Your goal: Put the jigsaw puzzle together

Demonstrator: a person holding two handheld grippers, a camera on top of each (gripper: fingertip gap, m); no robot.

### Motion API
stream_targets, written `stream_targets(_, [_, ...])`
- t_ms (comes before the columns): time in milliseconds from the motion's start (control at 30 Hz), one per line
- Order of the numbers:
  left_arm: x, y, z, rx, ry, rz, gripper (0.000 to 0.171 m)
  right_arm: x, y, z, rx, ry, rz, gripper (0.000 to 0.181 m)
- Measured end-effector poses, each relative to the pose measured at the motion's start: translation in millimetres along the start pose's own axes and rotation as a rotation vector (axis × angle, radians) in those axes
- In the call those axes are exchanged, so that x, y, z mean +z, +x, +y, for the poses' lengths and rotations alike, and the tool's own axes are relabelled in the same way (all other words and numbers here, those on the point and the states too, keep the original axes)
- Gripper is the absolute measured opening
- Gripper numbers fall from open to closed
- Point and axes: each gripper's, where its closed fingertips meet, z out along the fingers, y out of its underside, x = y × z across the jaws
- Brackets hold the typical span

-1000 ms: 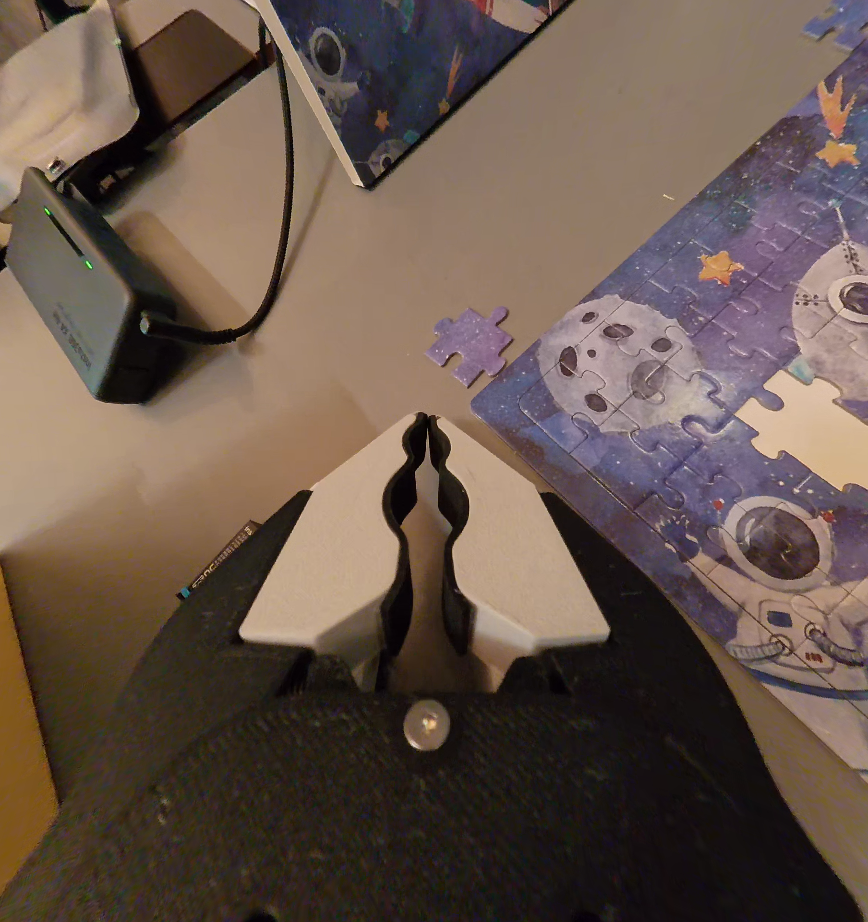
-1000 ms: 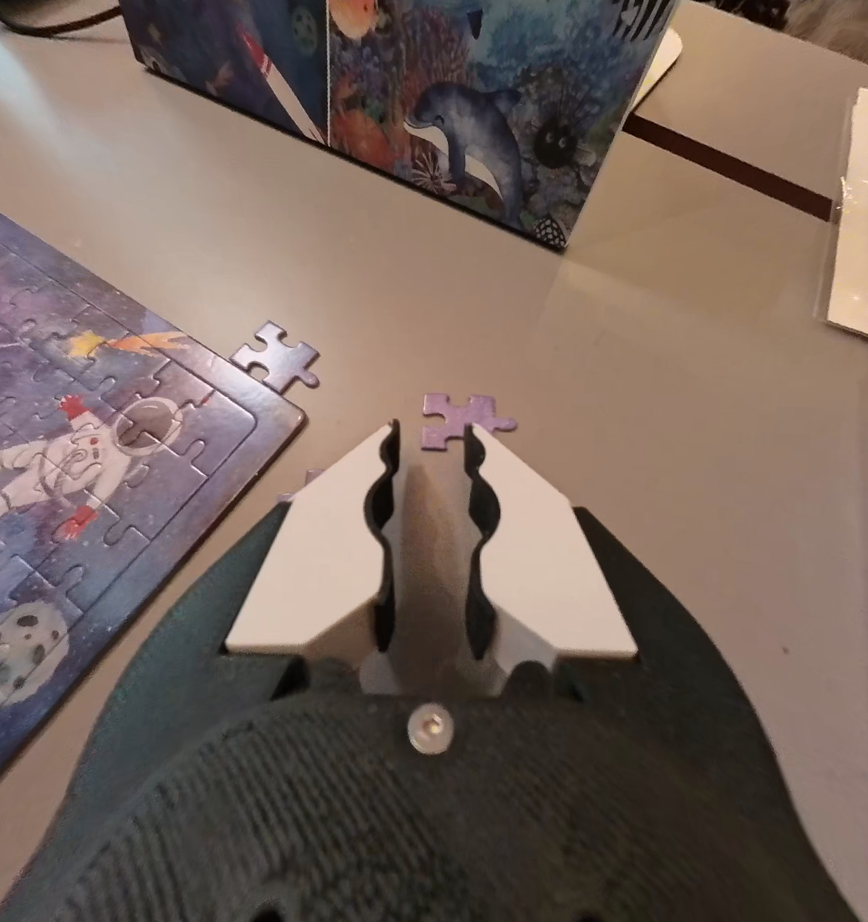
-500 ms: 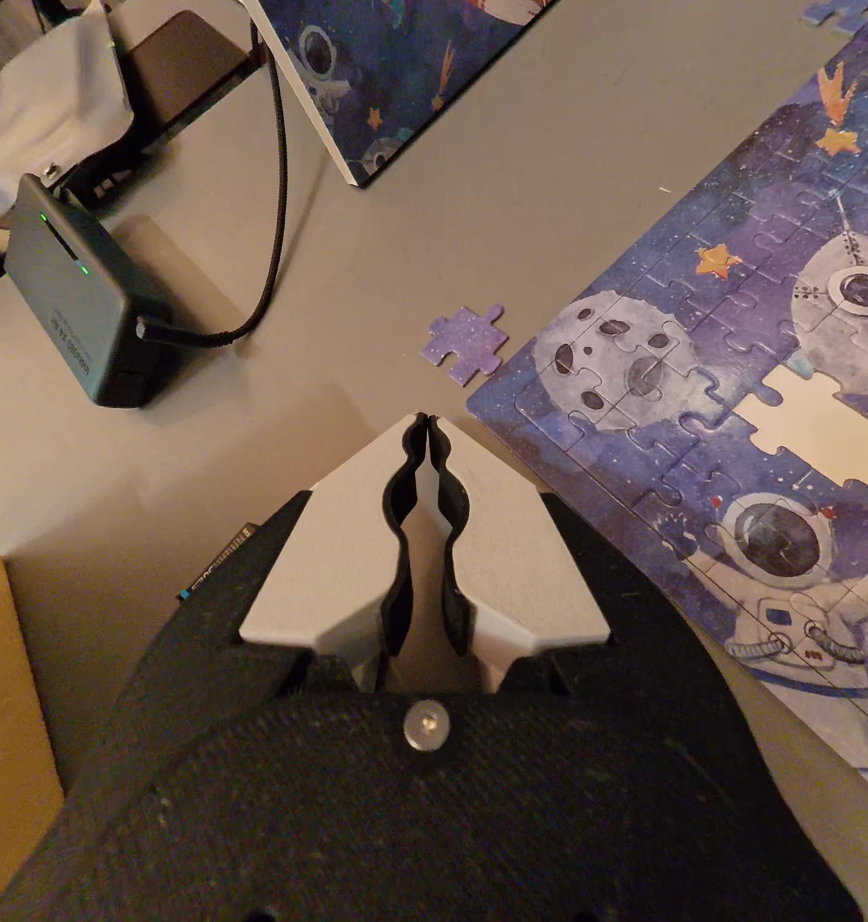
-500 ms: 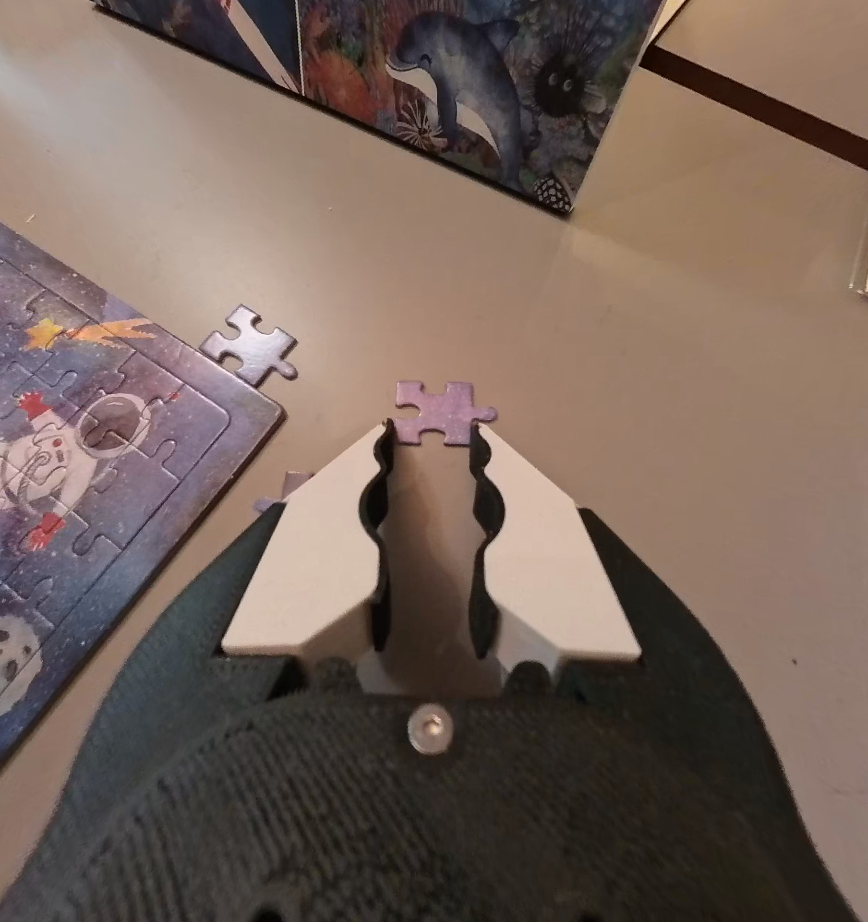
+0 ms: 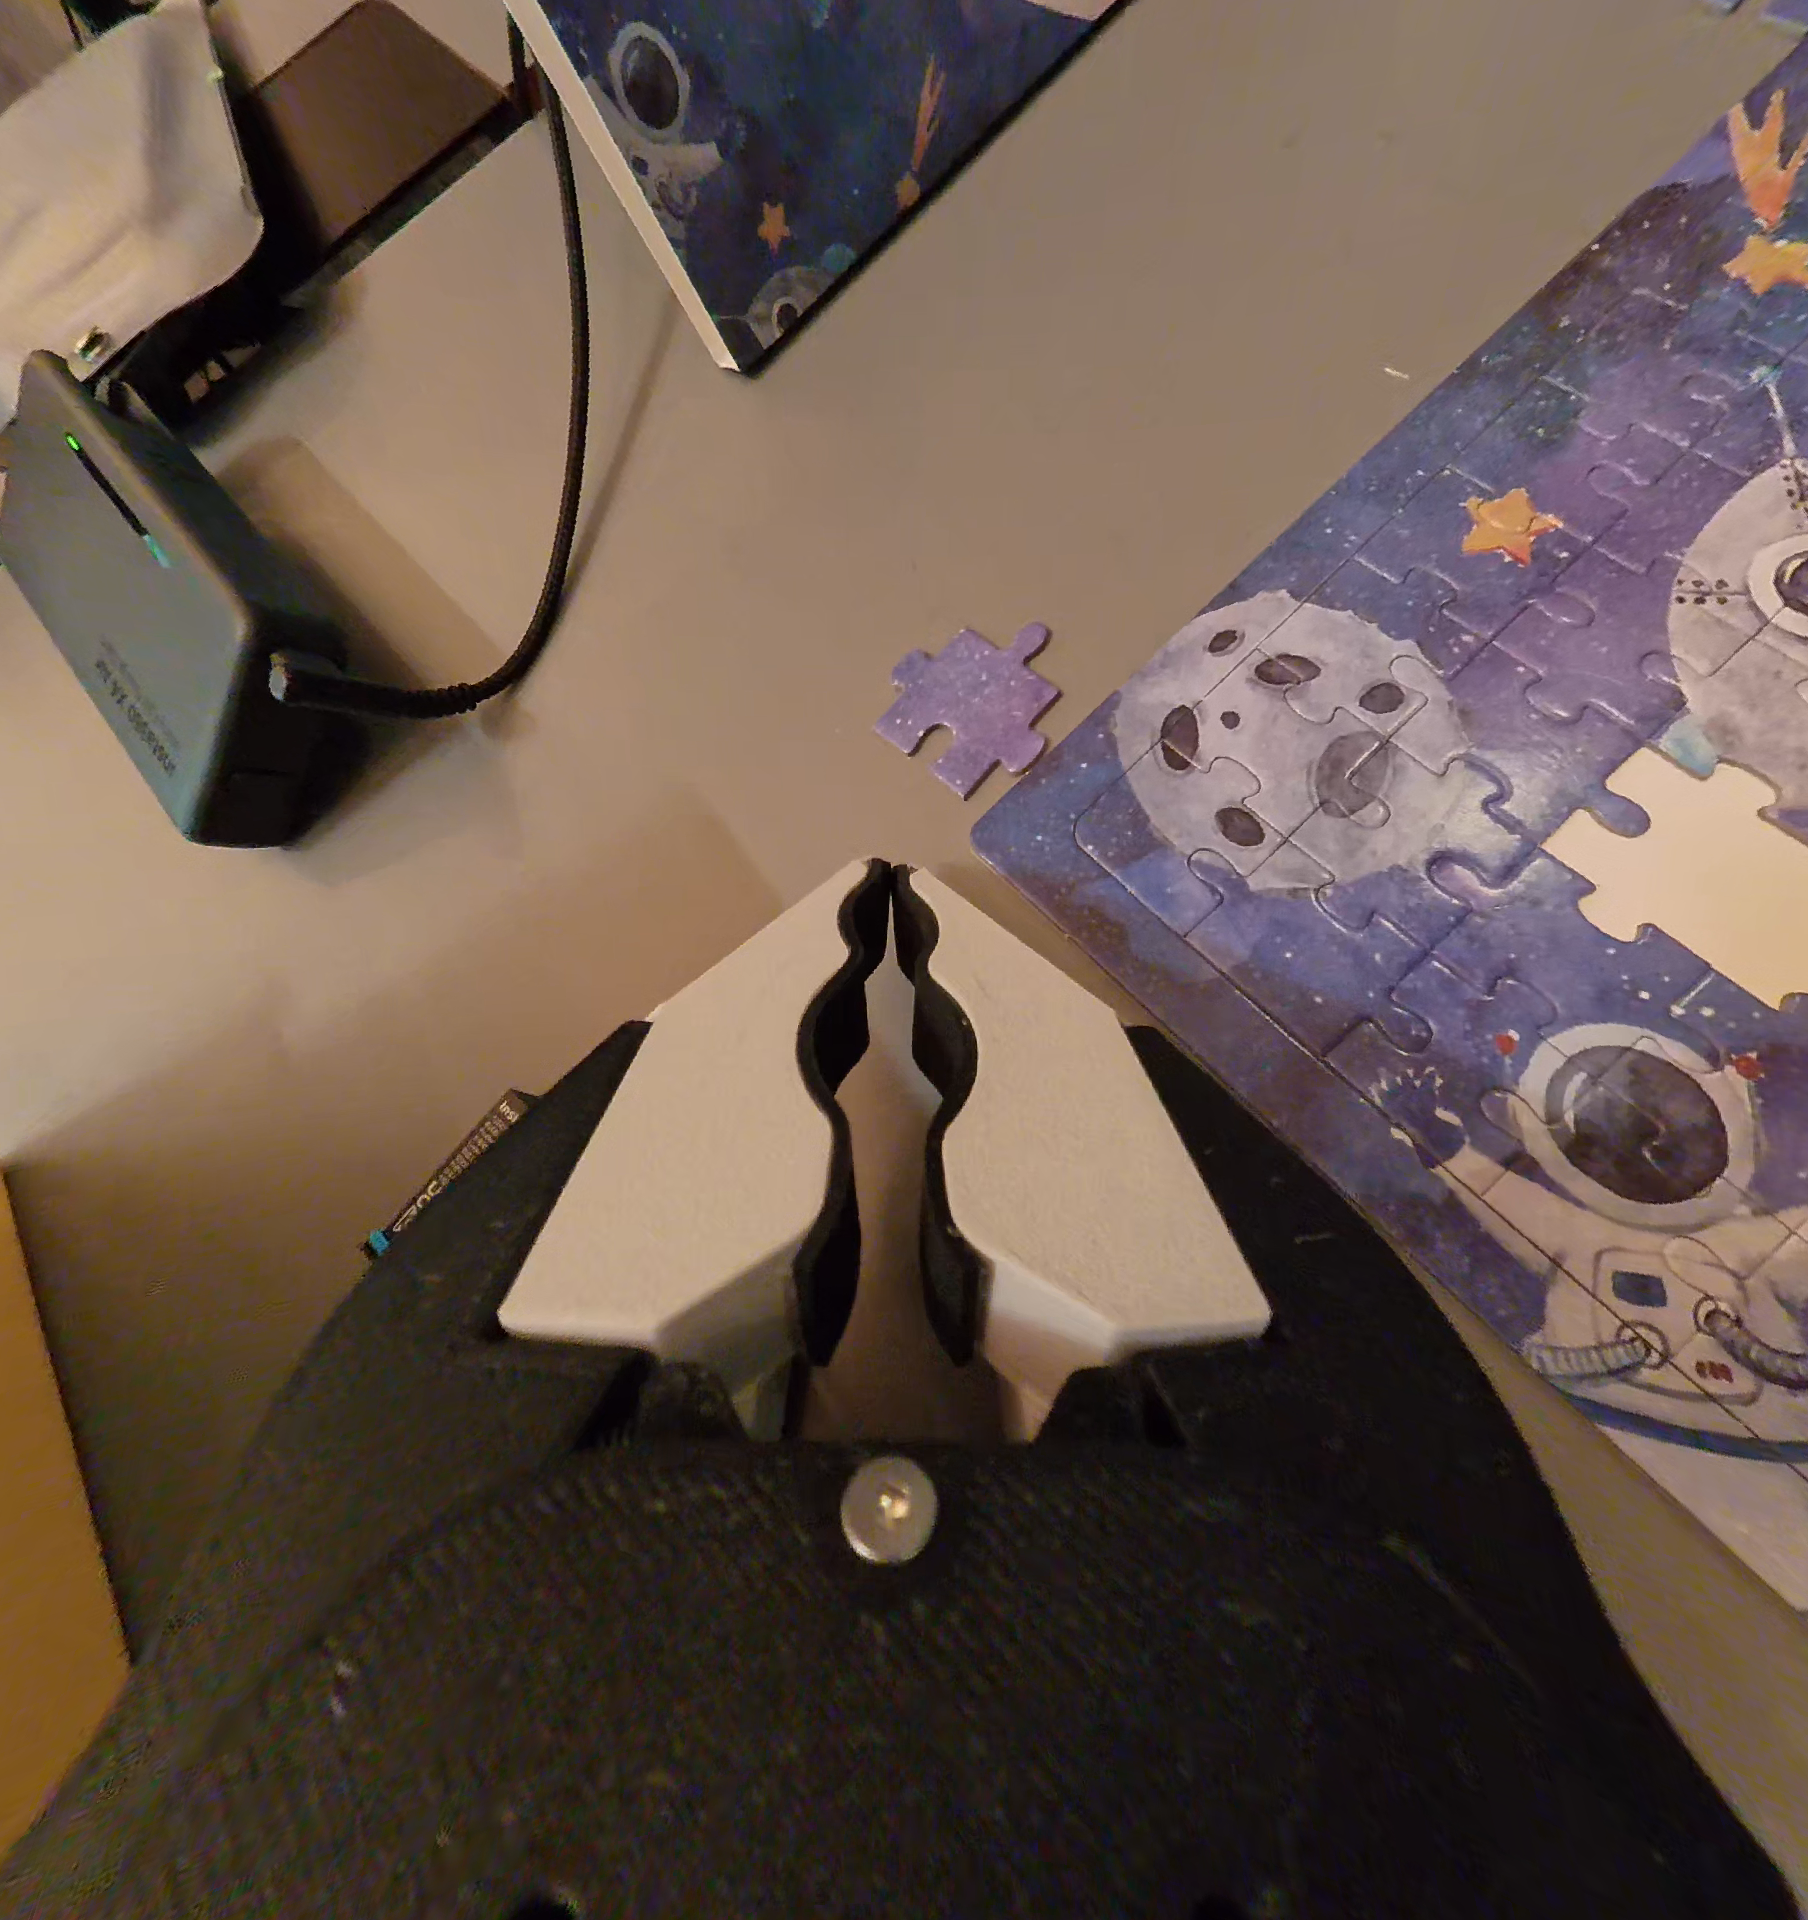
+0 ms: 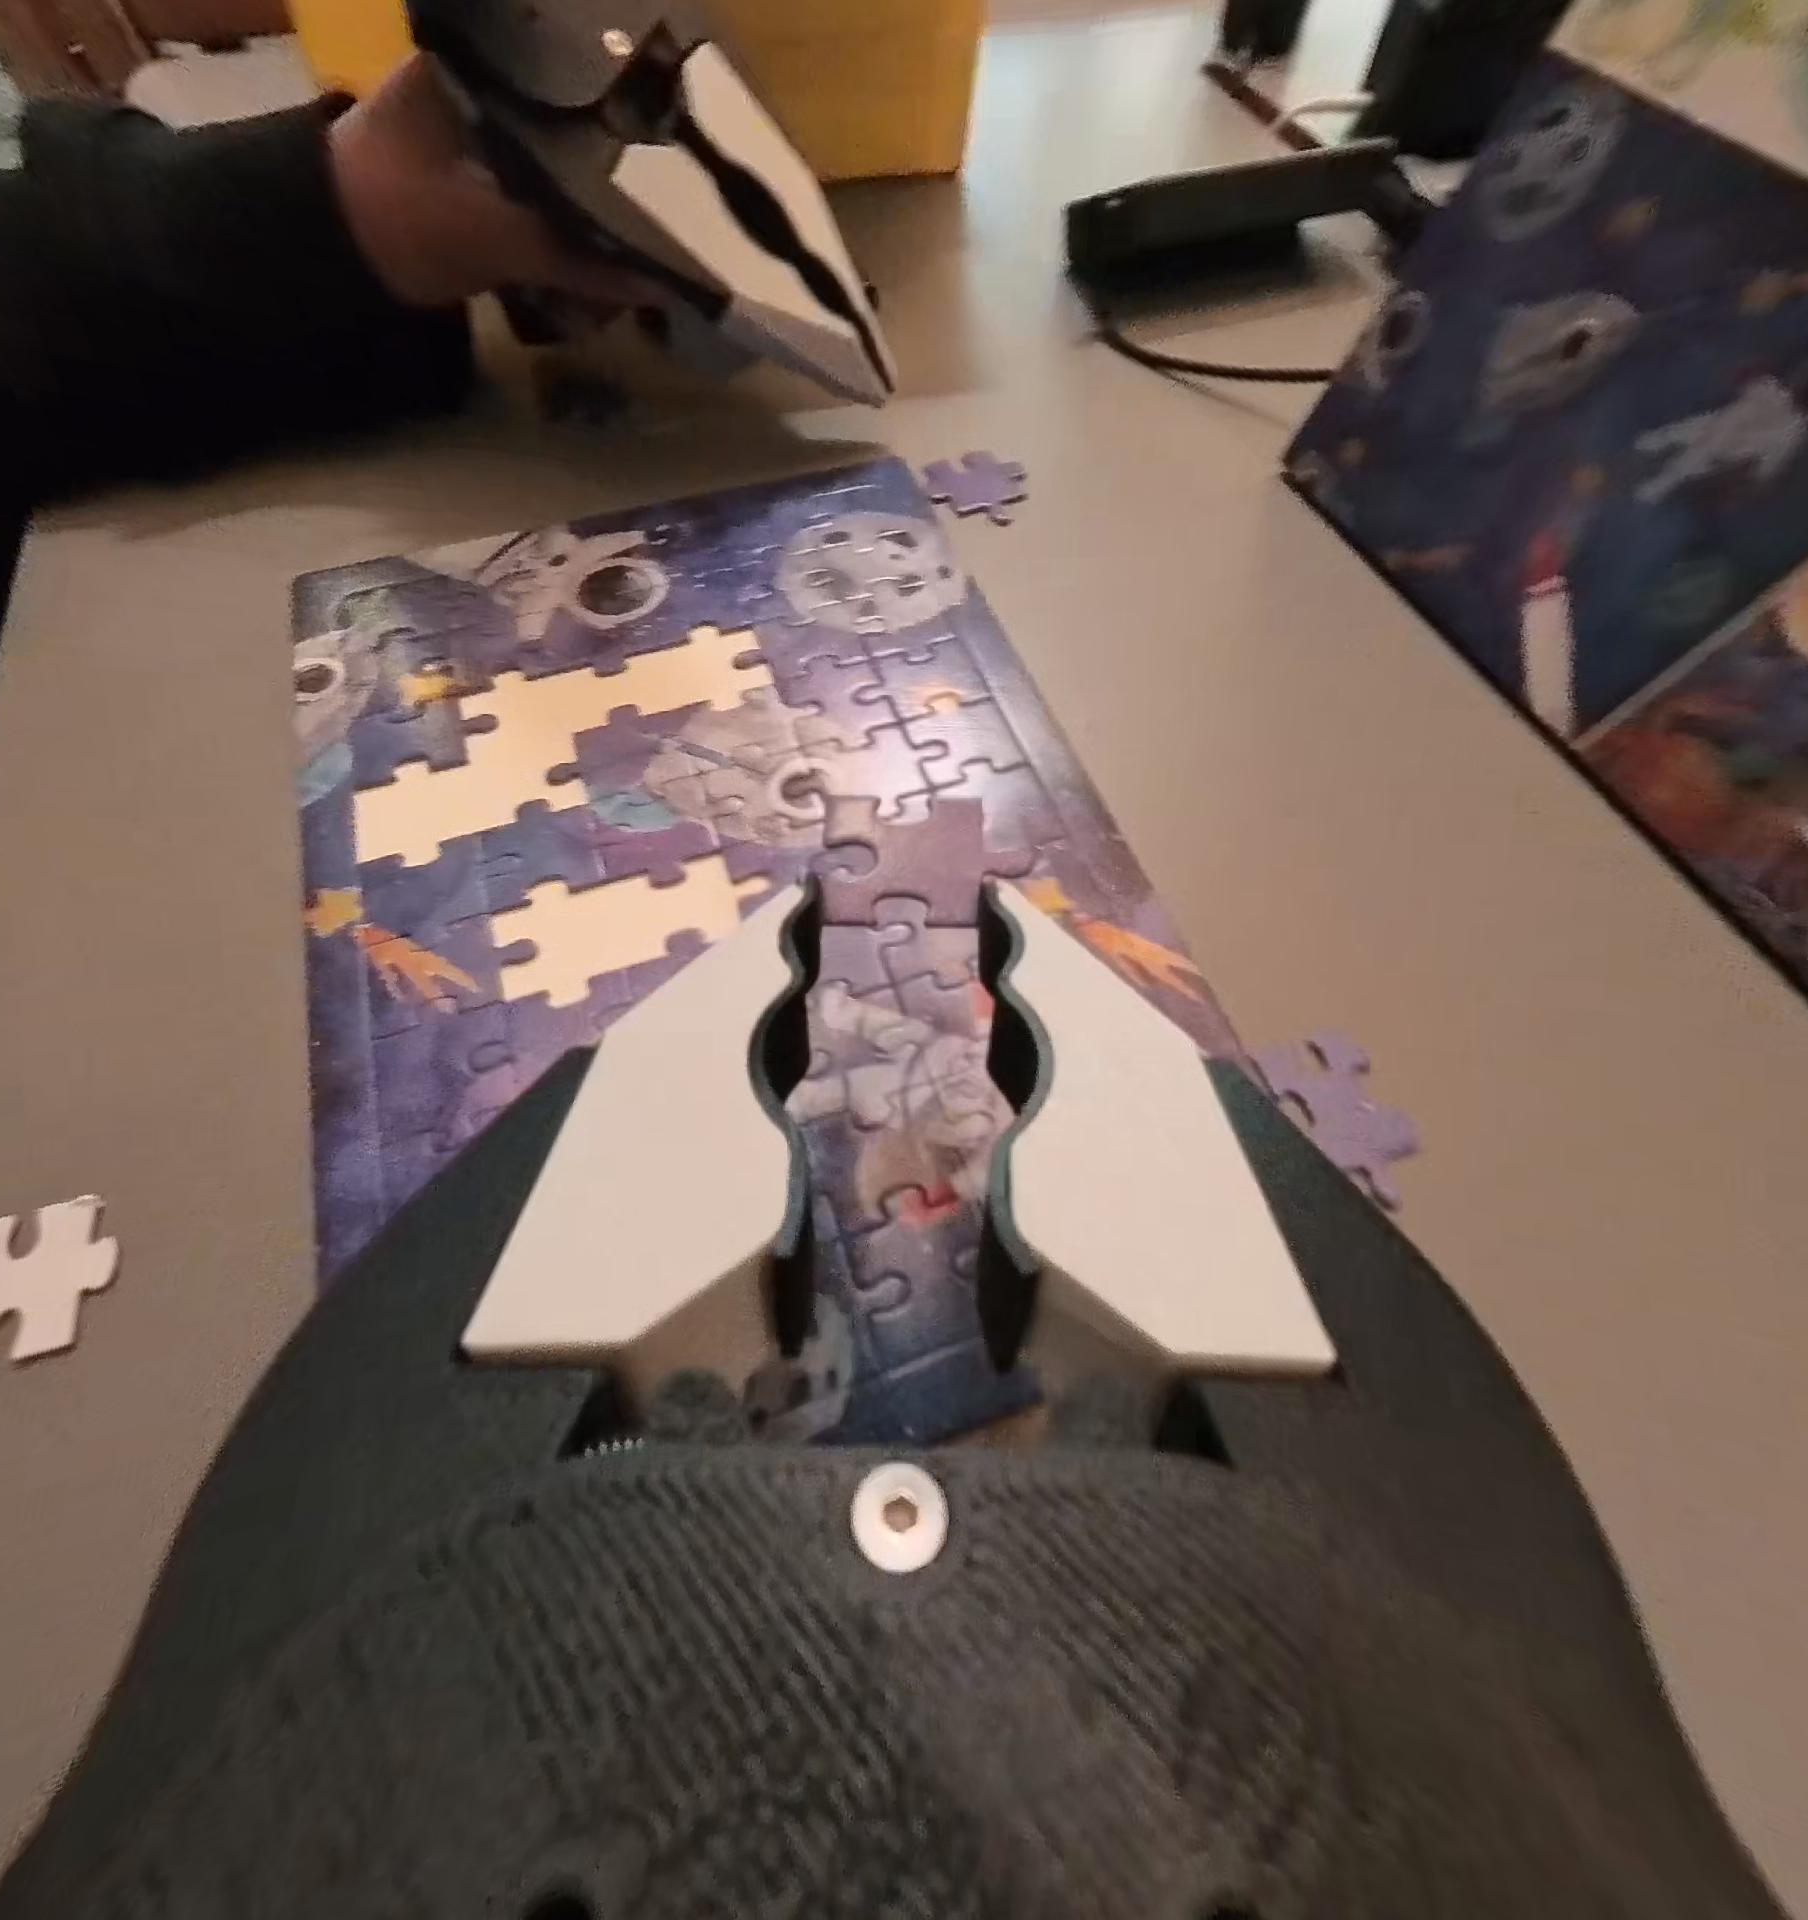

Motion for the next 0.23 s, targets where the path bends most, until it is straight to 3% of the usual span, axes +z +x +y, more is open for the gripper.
stream_targets(233, [-1,-1,-2,-0.007,0.016,0.0,0.0,39,-58,23,-0.104,-0.171,-0.191,0.029])
